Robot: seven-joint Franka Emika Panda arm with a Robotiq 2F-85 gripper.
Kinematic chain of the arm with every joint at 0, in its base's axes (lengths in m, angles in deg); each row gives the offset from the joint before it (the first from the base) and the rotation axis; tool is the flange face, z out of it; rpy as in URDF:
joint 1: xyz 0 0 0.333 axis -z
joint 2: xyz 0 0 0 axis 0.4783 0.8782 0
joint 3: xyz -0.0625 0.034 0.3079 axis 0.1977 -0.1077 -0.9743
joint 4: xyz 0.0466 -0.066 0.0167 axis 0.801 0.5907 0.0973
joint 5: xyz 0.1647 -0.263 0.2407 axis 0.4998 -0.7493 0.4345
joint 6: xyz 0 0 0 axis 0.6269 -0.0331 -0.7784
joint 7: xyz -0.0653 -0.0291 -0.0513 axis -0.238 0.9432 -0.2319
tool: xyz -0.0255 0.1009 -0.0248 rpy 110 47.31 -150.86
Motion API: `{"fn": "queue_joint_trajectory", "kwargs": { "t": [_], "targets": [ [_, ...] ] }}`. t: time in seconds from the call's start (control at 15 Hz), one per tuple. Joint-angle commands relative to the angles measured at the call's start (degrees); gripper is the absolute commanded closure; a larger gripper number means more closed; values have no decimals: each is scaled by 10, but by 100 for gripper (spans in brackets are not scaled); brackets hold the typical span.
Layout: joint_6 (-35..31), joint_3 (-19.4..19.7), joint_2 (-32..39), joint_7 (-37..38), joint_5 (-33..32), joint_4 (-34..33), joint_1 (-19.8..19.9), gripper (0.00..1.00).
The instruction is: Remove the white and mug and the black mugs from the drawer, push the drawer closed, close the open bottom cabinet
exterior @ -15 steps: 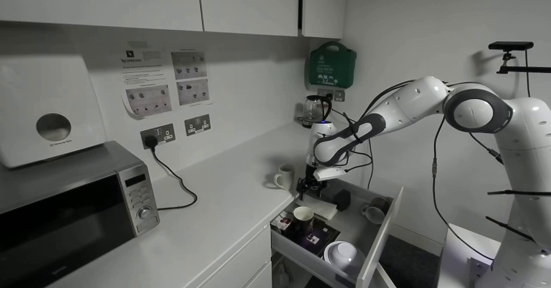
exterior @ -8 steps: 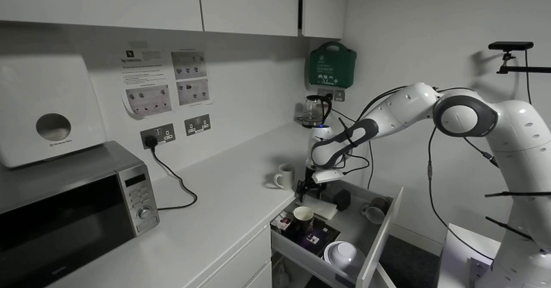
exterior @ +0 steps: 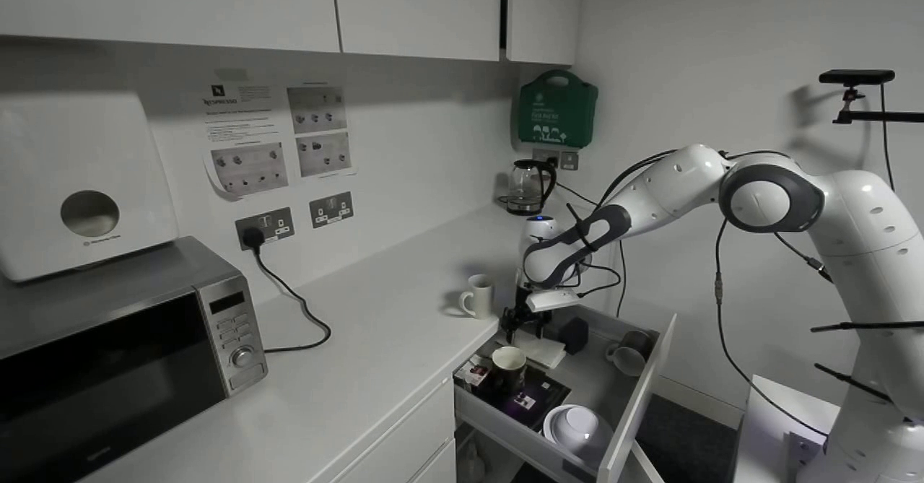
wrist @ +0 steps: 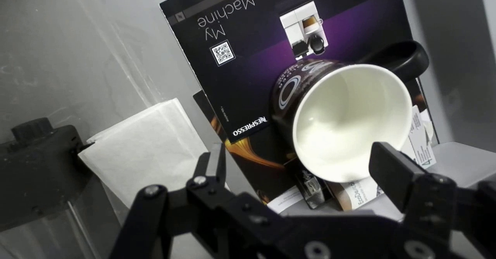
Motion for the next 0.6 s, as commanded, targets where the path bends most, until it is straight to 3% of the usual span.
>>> {"fn": "queue_joint_trajectory", "kwargs": {
  "t": [0.0, 0.53],
  "targets": [
    [-5, -7, -2, -26, 22, 9, 14, 0],
    [-15, -11, -9, -24, 53, 30, 19, 0]
  ]
}}
